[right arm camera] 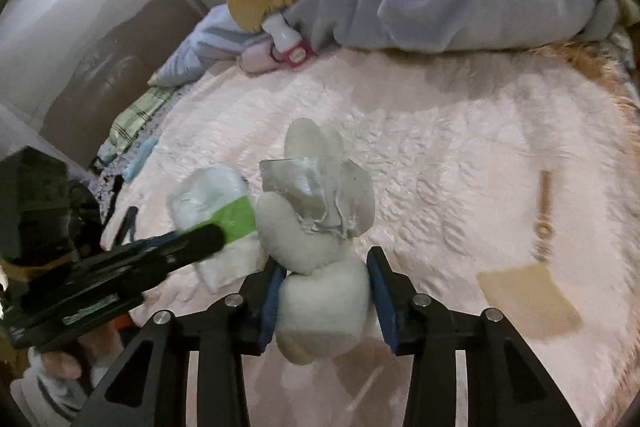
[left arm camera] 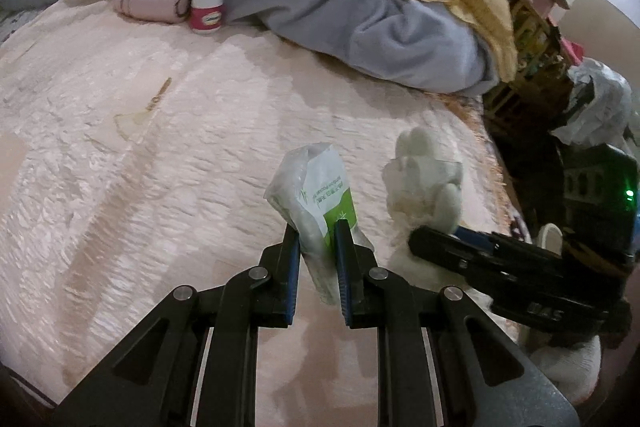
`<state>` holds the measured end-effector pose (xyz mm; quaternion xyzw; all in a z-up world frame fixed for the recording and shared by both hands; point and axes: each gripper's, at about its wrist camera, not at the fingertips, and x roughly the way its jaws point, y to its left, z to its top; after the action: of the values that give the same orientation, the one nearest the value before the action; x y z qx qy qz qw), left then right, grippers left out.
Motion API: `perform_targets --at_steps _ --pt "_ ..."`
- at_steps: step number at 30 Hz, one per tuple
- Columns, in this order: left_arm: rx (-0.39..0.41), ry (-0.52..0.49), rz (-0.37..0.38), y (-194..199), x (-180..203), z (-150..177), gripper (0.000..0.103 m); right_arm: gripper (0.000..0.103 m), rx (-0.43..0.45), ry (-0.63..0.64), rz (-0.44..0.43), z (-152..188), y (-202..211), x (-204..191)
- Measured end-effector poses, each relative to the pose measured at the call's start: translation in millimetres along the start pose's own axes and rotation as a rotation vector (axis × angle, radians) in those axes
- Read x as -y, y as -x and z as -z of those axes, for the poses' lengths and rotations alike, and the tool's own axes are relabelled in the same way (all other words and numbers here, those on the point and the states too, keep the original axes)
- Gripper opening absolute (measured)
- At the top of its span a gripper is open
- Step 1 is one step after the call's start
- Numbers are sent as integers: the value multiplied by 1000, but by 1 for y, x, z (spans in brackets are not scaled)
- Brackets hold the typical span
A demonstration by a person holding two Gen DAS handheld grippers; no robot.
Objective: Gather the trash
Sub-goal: 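Carry the tissue pack and plush bunny toward the white bucket with both grippers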
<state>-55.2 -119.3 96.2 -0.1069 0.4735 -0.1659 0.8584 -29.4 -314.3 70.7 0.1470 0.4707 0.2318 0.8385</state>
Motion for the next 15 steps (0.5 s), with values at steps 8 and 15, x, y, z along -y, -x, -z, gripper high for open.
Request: perform_targets --at_steps 8,15 --pt "28 -82 37 15 53 17 14 40 79 -32 10 36 72 4" --pt "47 -159 48 23 94 31 14 40 133 -44 52 63 119 11"
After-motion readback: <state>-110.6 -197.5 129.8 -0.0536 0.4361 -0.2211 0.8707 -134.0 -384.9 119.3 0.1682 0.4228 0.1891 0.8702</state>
